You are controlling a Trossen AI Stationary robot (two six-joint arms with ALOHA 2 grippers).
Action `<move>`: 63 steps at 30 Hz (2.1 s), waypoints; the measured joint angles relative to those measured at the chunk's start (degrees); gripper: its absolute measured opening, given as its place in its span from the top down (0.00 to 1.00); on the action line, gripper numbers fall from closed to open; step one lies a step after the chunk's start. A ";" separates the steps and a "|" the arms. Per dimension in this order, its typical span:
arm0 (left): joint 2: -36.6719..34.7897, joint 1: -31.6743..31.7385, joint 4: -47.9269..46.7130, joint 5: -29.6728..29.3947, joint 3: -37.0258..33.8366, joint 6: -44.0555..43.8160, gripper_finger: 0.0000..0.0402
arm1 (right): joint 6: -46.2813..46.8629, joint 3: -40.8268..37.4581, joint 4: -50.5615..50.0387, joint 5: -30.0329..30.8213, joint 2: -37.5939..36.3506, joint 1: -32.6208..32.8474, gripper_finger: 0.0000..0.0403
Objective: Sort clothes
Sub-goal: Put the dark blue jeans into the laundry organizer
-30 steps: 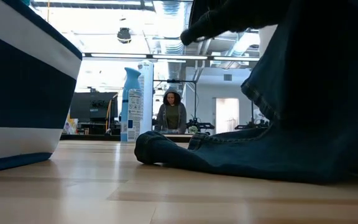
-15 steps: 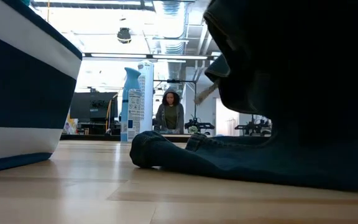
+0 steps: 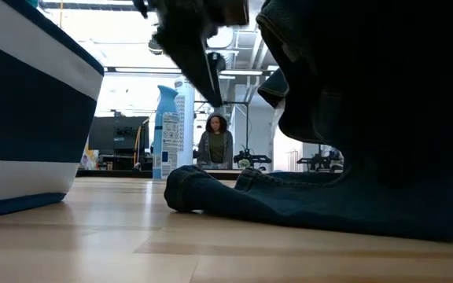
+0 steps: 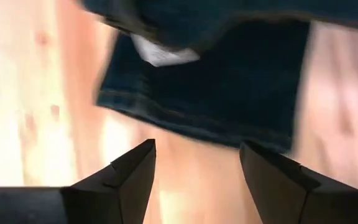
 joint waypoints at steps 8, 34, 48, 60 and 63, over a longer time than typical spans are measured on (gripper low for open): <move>0.86 1.09 19.87 0.09 -11.75 -8.69 0.42 | 0.00 0.00 0.40 0.08 0.00 -0.37 0.81; 11.39 1.79 34.52 -5.63 -14.82 -24.84 0.82 | -0.63 0.00 3.68 0.17 -0.02 -0.42 0.81; 1.66 1.85 35.80 -4.62 -15.00 -20.48 0.99 | -0.76 0.00 2.16 0.15 -0.02 -0.42 0.81; -18.29 1.71 48.54 -4.02 -14.89 -7.97 1.00 | -0.76 0.00 2.02 0.13 -0.02 -0.42 0.81; -18.60 1.90 57.16 -0.46 -14.87 -9.65 1.00 | -0.76 0.00 2.02 0.11 -0.02 -0.42 0.81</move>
